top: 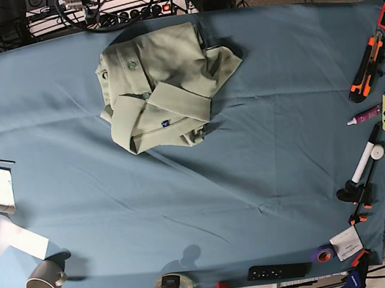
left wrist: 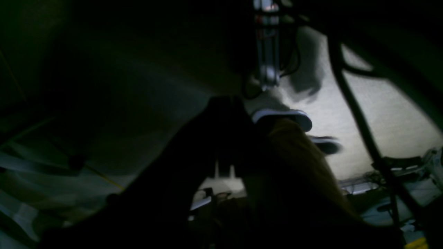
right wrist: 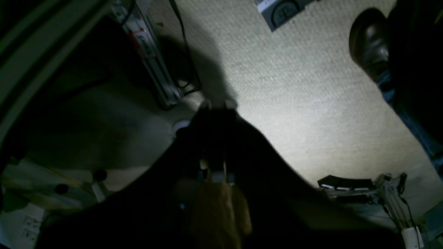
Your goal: Fold the T-shirt properly
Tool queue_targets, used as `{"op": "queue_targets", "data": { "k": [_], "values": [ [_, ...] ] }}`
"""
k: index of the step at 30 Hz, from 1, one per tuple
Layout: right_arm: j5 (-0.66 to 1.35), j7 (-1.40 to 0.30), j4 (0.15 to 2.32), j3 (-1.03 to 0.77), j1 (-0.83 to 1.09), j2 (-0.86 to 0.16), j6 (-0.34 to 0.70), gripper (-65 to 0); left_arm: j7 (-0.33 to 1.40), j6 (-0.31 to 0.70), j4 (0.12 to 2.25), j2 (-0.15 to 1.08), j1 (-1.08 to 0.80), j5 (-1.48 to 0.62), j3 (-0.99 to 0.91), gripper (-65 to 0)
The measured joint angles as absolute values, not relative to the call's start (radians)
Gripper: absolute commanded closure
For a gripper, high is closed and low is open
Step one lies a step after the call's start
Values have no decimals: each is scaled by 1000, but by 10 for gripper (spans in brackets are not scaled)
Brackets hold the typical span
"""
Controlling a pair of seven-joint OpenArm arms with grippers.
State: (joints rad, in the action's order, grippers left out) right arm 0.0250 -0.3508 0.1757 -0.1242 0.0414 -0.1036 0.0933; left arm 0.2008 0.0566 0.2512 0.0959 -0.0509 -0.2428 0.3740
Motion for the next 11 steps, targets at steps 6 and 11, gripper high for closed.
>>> {"op": "queue_targets", "data": {
  "k": [6,11],
  "values": [
    [25,-339,175,-124,46,-102,92,-8,197,-4,249,94,-64,-230,374,0],
    [25,-328,175,-124,41,-102,93,-8,183,-3,249,94,-75,-230,374,0]
  ]
}}
